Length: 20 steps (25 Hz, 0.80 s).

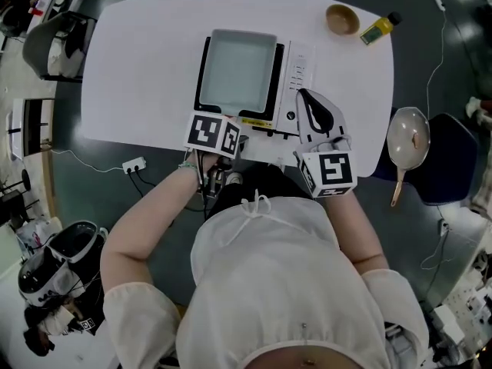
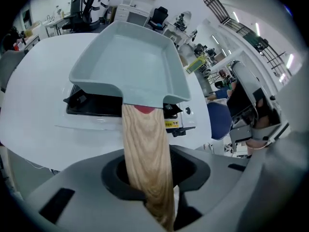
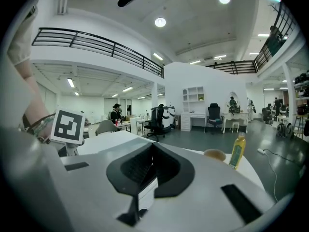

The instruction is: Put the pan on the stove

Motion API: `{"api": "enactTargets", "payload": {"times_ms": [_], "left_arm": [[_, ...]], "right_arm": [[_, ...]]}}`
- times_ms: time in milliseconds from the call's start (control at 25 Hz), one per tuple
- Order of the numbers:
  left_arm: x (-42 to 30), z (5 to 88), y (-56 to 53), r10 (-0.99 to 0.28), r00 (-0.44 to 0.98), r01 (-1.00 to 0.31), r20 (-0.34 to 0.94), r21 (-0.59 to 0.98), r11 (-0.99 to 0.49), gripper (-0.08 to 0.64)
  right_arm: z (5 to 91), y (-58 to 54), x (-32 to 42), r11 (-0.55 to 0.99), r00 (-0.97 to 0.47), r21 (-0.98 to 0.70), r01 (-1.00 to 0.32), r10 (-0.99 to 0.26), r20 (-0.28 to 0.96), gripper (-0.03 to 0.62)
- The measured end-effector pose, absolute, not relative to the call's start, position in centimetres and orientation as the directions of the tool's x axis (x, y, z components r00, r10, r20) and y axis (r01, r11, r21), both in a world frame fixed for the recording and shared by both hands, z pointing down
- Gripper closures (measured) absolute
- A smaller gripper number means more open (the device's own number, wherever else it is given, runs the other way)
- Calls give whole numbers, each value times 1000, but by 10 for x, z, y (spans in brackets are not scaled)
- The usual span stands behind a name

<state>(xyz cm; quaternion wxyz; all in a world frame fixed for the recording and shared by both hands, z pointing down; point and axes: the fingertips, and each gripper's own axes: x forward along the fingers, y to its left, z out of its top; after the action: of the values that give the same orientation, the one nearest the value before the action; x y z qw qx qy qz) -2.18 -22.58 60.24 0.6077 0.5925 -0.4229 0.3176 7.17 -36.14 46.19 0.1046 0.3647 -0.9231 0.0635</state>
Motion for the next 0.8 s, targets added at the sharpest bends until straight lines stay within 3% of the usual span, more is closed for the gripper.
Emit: {"api": "enactTargets", "payload": {"times_ms": [320, 800], "left_arm": [[-22, 583, -237, -234, 479, -864, 846, 501, 47, 260], [-39, 514, -226, -417, 479, -868, 772, 487, -94, 238]], "right_arm": [[453, -336, 75, 686, -666, -4, -728, -705, 244, 588], [427, -279, 69, 619, -592, 76, -782, -775, 220, 588]]}}
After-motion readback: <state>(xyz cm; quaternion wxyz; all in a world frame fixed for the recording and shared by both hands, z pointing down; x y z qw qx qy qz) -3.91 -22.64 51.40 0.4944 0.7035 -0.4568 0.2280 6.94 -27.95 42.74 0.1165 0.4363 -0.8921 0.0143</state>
